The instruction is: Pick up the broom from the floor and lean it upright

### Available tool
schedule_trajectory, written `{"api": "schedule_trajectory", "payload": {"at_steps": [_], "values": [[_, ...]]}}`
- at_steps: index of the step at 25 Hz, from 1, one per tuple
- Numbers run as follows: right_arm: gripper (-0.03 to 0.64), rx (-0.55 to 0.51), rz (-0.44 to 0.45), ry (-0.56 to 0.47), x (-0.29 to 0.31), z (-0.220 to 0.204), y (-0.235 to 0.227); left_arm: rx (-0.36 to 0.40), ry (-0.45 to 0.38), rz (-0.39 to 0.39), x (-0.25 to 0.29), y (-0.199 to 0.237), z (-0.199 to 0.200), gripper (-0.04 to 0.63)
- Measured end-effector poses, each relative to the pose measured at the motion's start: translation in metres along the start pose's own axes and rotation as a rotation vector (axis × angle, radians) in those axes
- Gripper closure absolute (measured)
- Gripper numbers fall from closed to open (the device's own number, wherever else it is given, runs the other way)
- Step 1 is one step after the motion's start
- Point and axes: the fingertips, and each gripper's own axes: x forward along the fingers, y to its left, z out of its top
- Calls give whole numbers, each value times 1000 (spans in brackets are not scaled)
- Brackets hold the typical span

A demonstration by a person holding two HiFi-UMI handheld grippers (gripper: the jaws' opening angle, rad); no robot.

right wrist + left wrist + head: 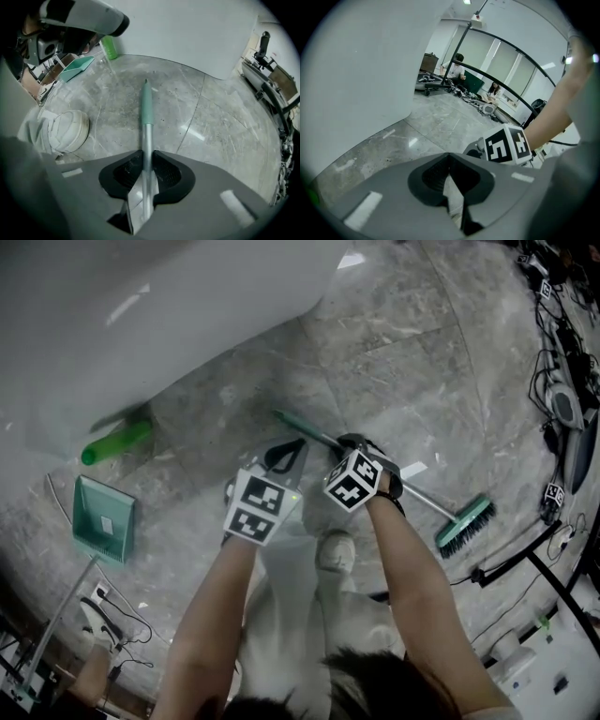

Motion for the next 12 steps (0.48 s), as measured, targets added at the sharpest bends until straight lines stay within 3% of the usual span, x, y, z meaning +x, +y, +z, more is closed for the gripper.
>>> {"api": "schedule_trajectory", "payload": {"at_steps": [6,12], "values": [[541,-17,-5,-13,-11,6,-5,20,-31,-30,-4,-4,13,597],[541,-19,-20,-87,-42,16,-7,-37,-55,-4,-20,-6,19,597]]}}
